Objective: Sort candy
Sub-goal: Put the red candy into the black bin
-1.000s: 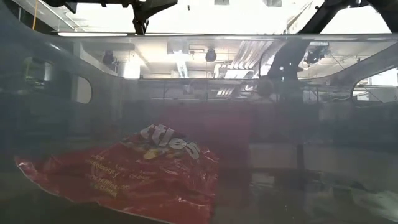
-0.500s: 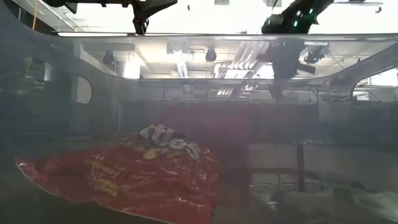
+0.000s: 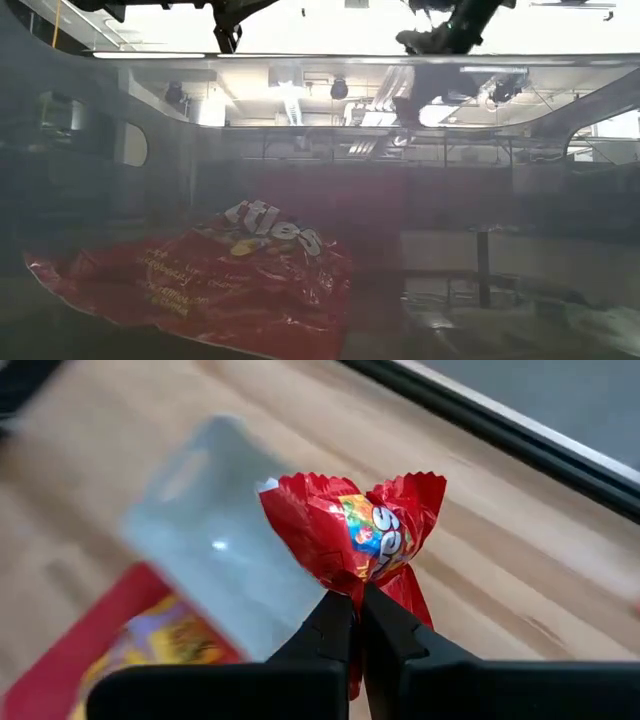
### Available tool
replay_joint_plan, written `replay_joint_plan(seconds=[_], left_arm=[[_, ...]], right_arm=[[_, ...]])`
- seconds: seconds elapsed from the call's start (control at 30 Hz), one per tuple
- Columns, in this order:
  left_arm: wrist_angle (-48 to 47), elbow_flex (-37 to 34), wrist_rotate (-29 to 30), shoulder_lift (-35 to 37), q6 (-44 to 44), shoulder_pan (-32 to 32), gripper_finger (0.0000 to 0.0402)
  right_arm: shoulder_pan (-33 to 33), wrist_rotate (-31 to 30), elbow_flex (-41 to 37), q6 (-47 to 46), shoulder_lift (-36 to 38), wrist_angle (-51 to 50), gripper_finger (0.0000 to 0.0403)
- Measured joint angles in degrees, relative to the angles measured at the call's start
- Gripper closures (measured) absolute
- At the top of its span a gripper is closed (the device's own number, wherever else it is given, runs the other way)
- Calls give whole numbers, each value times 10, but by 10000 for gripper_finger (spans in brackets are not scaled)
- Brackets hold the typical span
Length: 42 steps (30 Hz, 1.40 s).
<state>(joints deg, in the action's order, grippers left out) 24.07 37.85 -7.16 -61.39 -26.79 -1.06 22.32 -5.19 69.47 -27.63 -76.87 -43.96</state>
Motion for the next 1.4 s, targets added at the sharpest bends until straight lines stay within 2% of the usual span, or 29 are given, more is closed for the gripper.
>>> replay_joint_plan(seconds=[0.23, 0.5, 0.7, 0.83, 1.0, 1.4], left_arm=[[0, 0, 1, 0, 0, 0, 188], [-2, 0, 3, 0, 29, 0, 188], [-2, 0, 4, 0, 49, 0, 188], [-2, 0, 4, 0, 50, 0, 188], [-2, 0, 4, 0, 50, 0, 188], [-4, 0, 3, 0, 52, 0, 188]], right_arm=[[-112, 42, 0, 5, 0, 60, 402], [-258, 54, 0, -7, 0, 149, 402], [-341, 71, 0, -5, 0, 229, 402], [-362, 84, 0, 8, 0, 251, 402], [-363, 135, 0, 36, 0, 267, 402], [-363, 142, 0, 25, 0, 289, 402]])
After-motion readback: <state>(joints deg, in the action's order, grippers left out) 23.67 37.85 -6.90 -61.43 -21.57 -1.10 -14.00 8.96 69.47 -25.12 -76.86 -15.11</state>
